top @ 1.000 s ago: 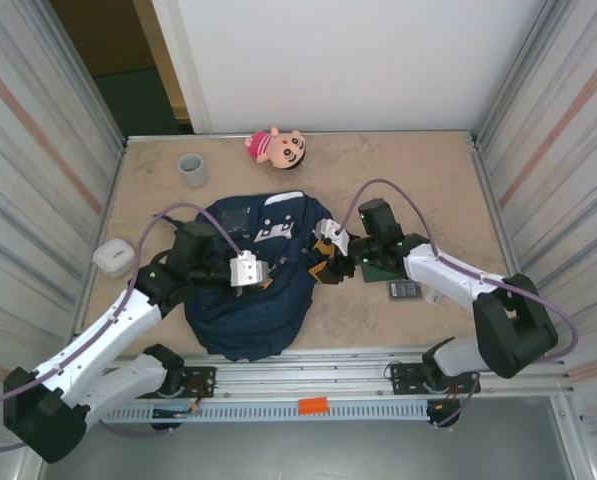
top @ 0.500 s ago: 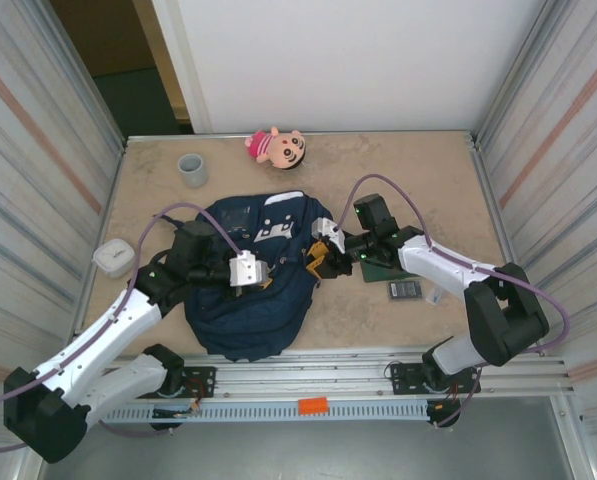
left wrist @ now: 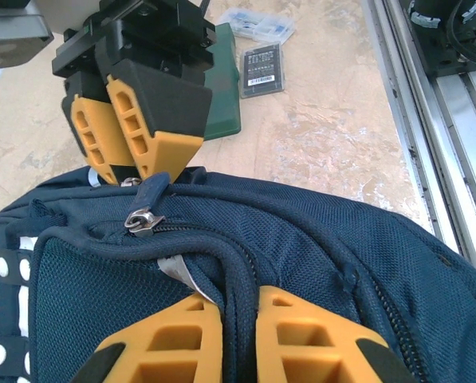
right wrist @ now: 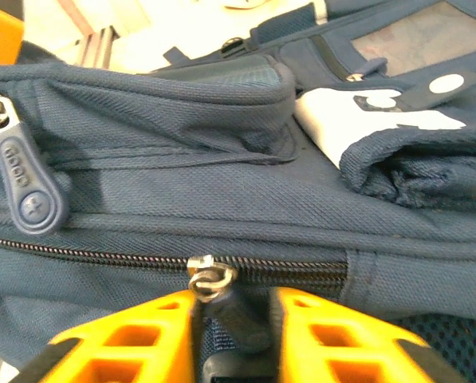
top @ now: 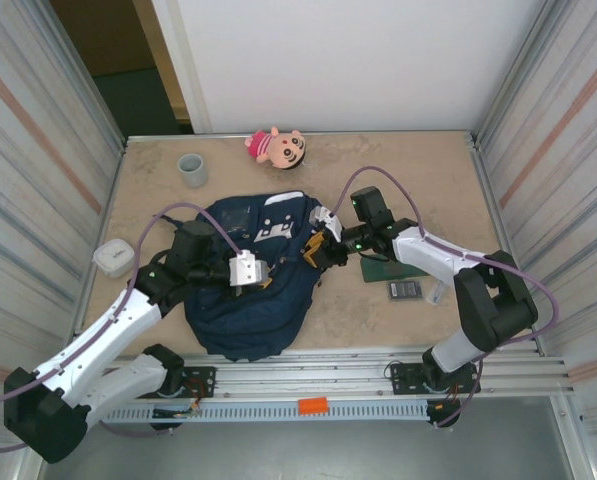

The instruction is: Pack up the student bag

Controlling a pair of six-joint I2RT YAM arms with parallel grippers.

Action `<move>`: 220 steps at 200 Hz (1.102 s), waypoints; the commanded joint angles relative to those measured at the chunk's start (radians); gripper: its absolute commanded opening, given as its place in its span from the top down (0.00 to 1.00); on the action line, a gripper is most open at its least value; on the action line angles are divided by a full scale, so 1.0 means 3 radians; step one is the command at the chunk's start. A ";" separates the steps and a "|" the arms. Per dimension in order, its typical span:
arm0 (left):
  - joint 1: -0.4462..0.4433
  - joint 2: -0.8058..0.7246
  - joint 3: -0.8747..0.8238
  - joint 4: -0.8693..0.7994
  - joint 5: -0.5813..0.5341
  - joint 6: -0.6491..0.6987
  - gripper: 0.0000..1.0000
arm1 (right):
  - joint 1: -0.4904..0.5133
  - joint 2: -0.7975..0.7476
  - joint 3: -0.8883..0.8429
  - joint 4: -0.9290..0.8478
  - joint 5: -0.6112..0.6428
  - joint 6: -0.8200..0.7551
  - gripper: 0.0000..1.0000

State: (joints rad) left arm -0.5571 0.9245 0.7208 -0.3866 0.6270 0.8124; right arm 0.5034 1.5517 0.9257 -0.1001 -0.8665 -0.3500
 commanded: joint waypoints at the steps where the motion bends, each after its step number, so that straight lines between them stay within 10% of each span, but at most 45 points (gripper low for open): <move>1: 0.0013 -0.0096 -0.0005 0.0416 0.0004 -0.0074 1.00 | -0.0011 -0.0089 0.0008 0.0036 0.0204 0.0117 0.82; 31: 0.0011 -0.0086 0.0016 0.0453 -0.0131 -0.0153 1.00 | -0.0010 -0.0270 -0.0111 0.0090 0.0477 0.0178 1.00; 138: -0.0193 0.0042 0.0067 0.0600 -0.0811 -0.0317 1.00 | 0.0570 -0.0865 -0.0235 -0.0373 0.0461 0.0433 1.00; 220: -0.0192 -0.0006 0.0057 0.0675 -0.0637 -0.0371 1.00 | 0.0466 -0.0822 -0.0654 0.0606 0.0593 0.1128 0.84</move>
State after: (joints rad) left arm -0.6174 0.9463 0.7139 -0.2867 0.4404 0.7082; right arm 0.6685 1.2957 0.7483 -0.0231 -0.6746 -0.0910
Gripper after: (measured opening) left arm 0.109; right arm 0.171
